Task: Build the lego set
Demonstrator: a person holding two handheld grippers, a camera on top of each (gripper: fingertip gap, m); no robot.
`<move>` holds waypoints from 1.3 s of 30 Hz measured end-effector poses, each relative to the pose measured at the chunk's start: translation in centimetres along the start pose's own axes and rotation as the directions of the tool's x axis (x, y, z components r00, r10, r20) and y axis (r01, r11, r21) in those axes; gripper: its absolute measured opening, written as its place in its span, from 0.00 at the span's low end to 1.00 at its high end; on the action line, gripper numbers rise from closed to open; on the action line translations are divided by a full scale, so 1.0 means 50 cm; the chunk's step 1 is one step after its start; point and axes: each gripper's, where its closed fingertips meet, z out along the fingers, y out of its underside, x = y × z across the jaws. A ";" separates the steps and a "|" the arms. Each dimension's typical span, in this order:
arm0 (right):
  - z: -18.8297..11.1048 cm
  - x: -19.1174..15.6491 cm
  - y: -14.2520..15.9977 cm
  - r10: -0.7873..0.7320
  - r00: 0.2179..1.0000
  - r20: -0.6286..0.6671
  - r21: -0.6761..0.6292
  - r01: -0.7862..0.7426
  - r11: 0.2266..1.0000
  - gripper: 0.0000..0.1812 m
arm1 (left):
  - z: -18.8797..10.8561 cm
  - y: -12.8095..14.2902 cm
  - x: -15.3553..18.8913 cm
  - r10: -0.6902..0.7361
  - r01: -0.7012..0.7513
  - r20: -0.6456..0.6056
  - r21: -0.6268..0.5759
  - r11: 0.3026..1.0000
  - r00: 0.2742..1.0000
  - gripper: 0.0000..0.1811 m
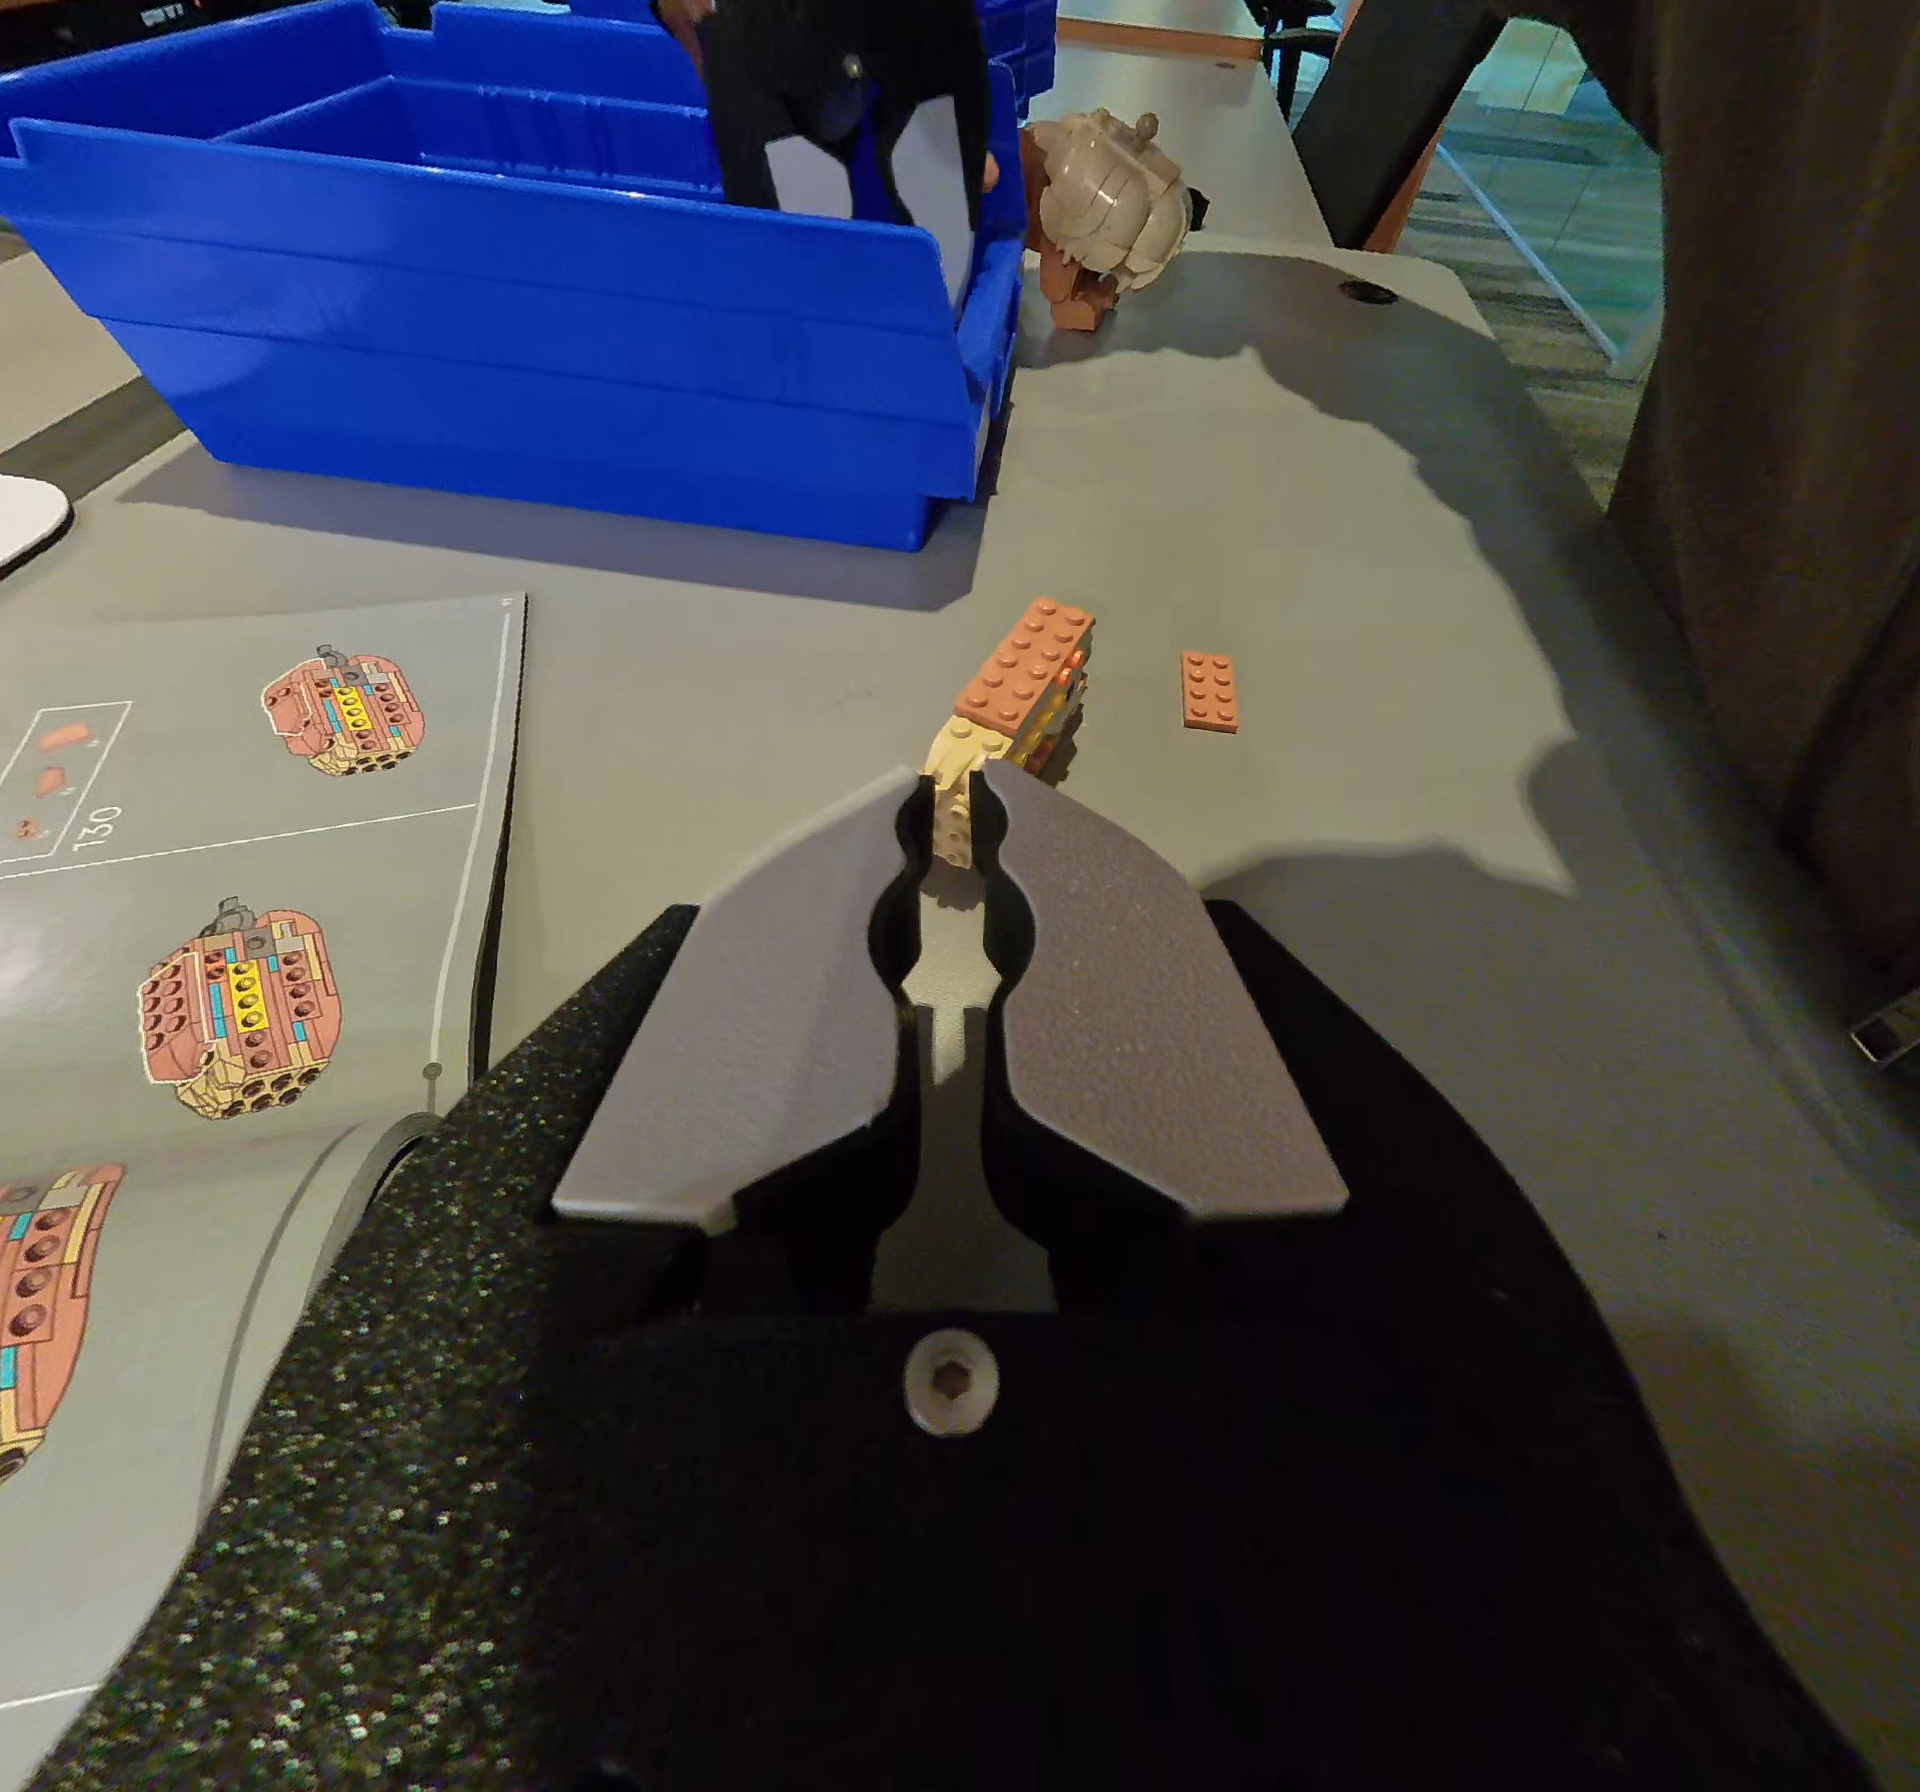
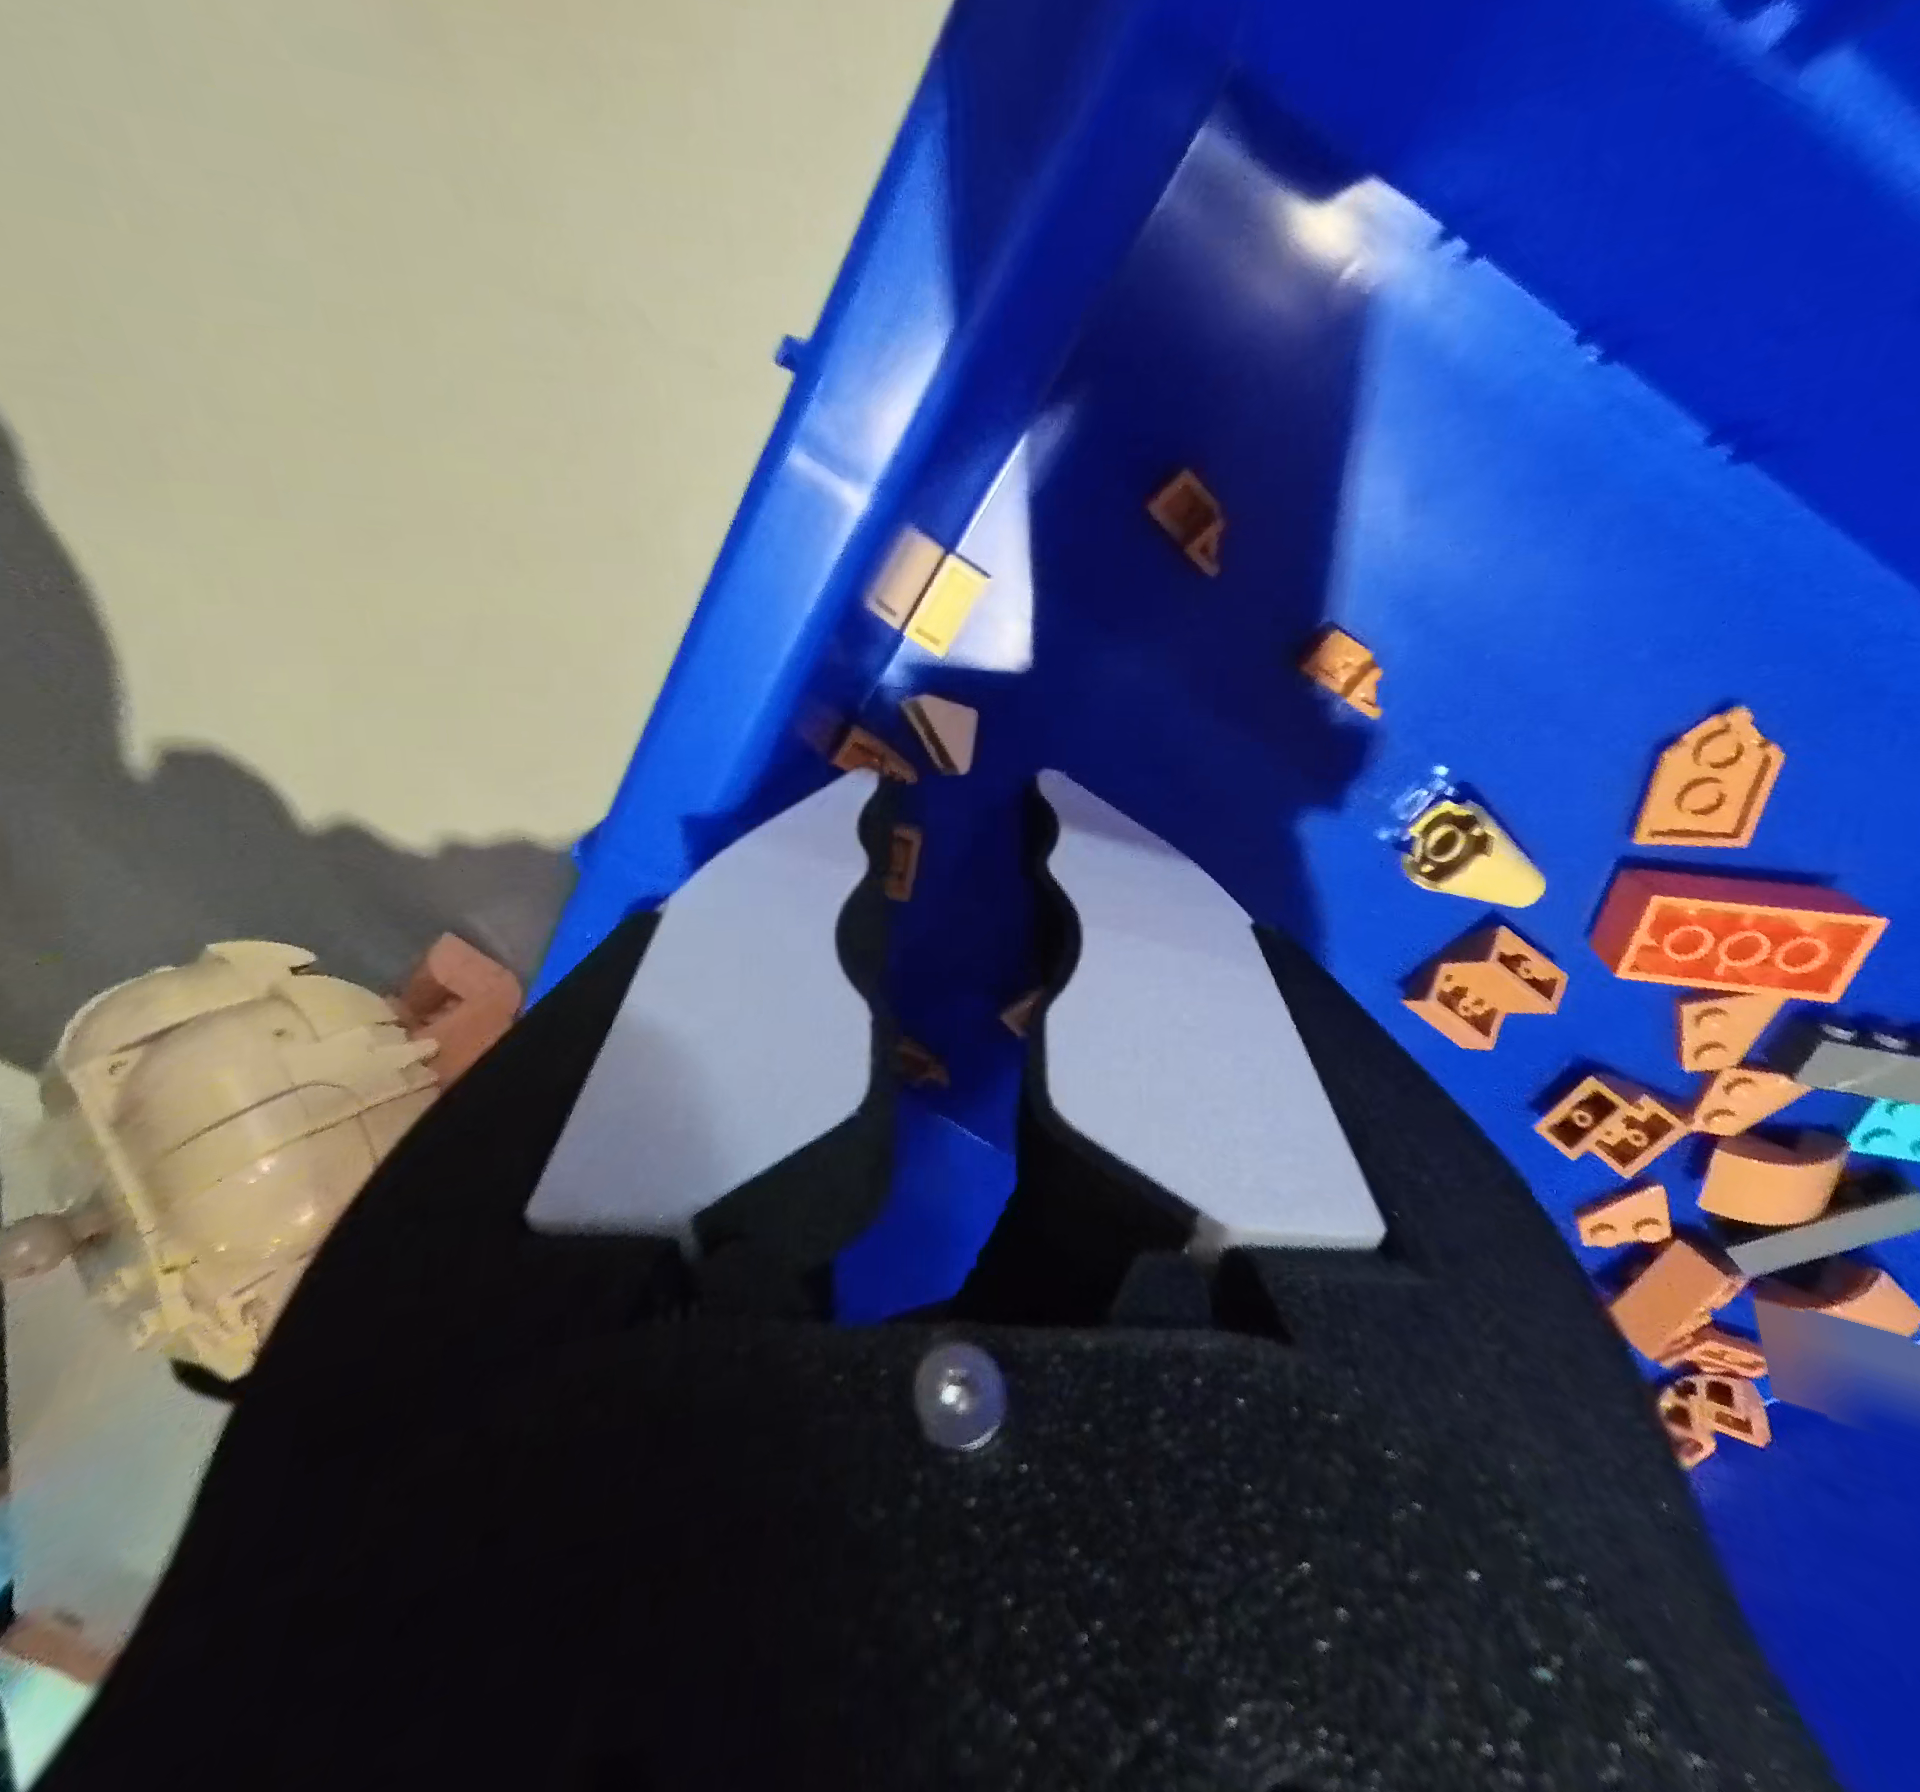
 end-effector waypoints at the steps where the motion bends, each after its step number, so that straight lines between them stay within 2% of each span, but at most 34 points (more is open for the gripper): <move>1: 0.004 -0.001 0.001 -0.008 1.000 0.001 -0.007 0.008 1.000 0.14 | 0.000 0.000 0.000 -0.001 0.001 0.000 0.001 1.000 1.000 0.03; 7: 0.008 0.005 -0.003 -0.023 1.000 -0.009 0.004 0.023 1.000 0.13 | -0.001 0.001 -0.002 -0.001 0.001 0.004 -0.001 1.000 1.000 0.03; 14: 0.003 0.027 0.015 -0.049 0.995 -0.084 -0.048 0.046 0.998 0.12 | -0.003 0.001 -0.004 -0.005 0.005 0.008 -0.002 1.000 1.000 0.03; 19: -0.003 -0.001 0.000 -0.004 1.000 0.009 0.012 0.004 1.000 0.13 | -0.003 0.001 -0.005 -0.007 0.007 0.009 -0.002 1.000 1.000 0.03; 26: 0.008 0.004 -0.004 -0.024 1.000 0.008 0.012 0.023 1.000 0.13 | -0.004 0.000 -0.006 -0.010 0.010 0.009 0.003 1.000 1.000 0.03; 32: 0.007 0.005 0.011 -0.049 0.999 -0.020 -0.047 0.048 0.998 0.14 | -0.005 0.001 -0.008 -0.014 0.014 0.011 0.001 1.000 1.000 0.03; 39: 0.006 -0.011 -0.007 0.006 0.994 0.107 0.040 -0.010 0.999 0.15 | -0.005 0.001 -0.009 -0.019 0.019 0.012 0.002 1.000 1.000 0.03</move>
